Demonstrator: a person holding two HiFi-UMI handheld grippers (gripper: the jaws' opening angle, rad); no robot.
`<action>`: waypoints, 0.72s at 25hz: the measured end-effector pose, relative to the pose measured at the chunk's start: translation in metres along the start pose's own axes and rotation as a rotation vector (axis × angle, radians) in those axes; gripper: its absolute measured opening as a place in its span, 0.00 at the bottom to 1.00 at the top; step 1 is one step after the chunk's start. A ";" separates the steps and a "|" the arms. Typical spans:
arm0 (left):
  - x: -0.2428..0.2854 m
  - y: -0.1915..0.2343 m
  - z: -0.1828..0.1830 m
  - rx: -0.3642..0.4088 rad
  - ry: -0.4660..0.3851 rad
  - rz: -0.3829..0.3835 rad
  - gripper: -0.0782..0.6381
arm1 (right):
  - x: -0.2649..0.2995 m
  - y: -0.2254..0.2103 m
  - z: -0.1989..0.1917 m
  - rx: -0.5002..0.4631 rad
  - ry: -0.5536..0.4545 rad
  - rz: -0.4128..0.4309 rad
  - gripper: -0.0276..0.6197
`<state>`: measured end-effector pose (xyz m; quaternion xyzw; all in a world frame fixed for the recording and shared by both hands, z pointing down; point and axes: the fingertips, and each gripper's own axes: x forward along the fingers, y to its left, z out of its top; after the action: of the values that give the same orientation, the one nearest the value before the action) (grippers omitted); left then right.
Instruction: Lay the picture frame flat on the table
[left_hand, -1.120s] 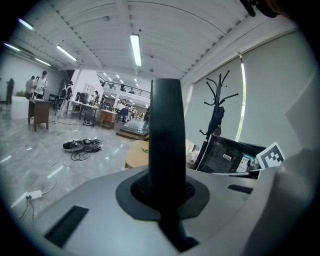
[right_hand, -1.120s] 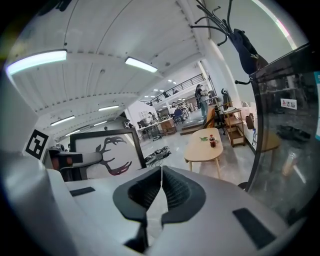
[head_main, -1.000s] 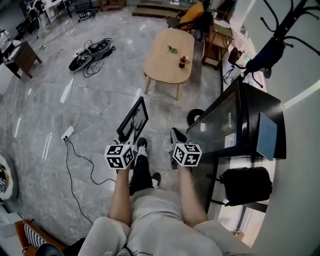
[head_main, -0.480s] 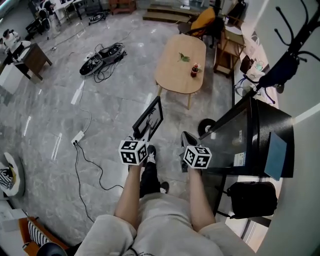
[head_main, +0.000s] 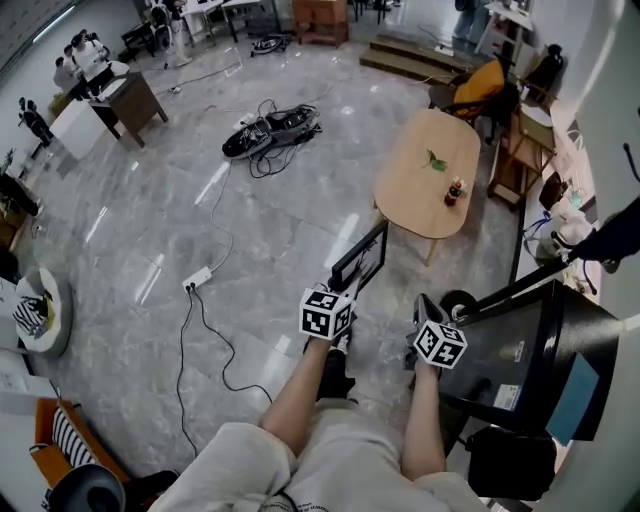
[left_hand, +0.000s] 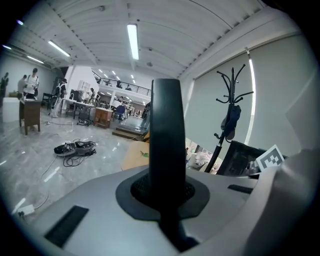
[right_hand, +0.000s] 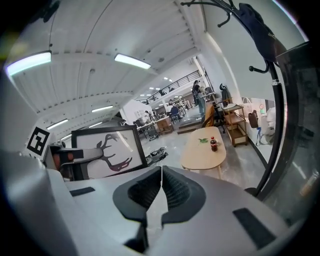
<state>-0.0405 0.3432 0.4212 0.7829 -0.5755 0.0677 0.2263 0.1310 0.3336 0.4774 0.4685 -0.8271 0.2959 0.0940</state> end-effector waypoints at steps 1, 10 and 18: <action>0.008 0.005 0.005 -0.006 0.000 0.002 0.15 | 0.008 -0.003 0.001 0.004 0.011 -0.004 0.10; 0.071 0.047 0.035 -0.028 0.024 -0.007 0.15 | 0.084 -0.014 0.052 0.023 0.003 -0.027 0.10; 0.132 0.089 0.068 -0.006 0.049 -0.043 0.15 | 0.150 -0.020 0.088 0.059 -0.013 -0.054 0.10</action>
<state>-0.0910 0.1778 0.4334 0.7926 -0.5530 0.0805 0.2440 0.0769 0.1669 0.4796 0.4951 -0.8058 0.3144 0.0824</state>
